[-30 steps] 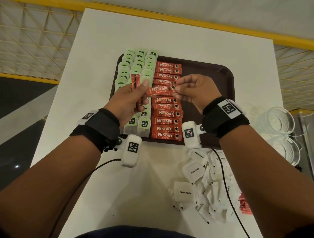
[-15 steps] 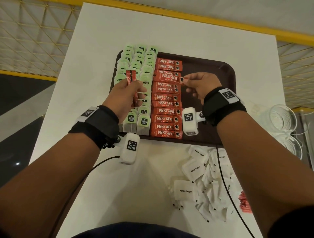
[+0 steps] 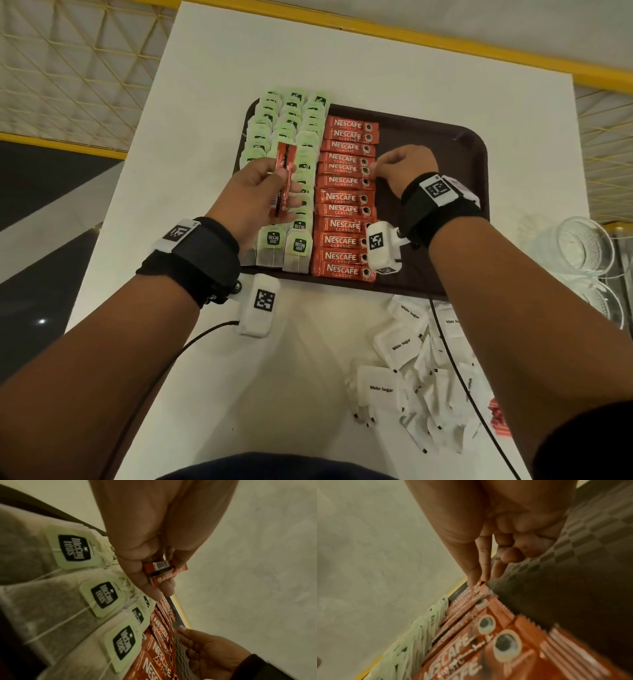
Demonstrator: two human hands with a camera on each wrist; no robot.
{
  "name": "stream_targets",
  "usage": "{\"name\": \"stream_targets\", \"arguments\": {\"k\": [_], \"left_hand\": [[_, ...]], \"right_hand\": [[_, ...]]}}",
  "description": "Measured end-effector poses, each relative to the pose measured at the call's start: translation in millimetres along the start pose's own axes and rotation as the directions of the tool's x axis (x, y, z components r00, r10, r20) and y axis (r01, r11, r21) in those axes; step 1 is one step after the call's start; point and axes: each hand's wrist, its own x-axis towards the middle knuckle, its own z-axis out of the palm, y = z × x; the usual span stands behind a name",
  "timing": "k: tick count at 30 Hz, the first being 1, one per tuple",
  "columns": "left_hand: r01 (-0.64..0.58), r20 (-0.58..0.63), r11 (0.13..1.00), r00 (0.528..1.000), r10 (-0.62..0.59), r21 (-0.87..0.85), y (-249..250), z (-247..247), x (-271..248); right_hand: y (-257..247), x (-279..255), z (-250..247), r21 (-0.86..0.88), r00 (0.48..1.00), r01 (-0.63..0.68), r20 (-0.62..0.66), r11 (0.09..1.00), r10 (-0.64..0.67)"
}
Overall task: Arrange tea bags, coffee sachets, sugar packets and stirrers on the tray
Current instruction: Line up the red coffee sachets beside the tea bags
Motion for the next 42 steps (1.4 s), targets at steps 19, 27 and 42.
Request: {"name": "stream_targets", "arguments": {"k": [19,27,42], "left_hand": [[-0.195,0.020,0.960,0.981,0.195,0.200,0.8,5.7,2.2],[-0.143,0.005,0.985,0.990,0.143,0.100,1.8,4.4,1.6],[-0.114,-0.084,0.974,0.988,0.133,0.197,-11.5,-20.6,-14.2]], "right_hand": [[-13.3,-47.1,-9.7,0.472,0.911,-0.075,0.390,0.878,-0.132],[-7.3,-25.9,-10.8,0.543,0.949,-0.194,0.316,0.817,0.016],[-7.6,22.7,3.6,0.246,0.925,-0.374,0.174,0.894,0.339]]}}
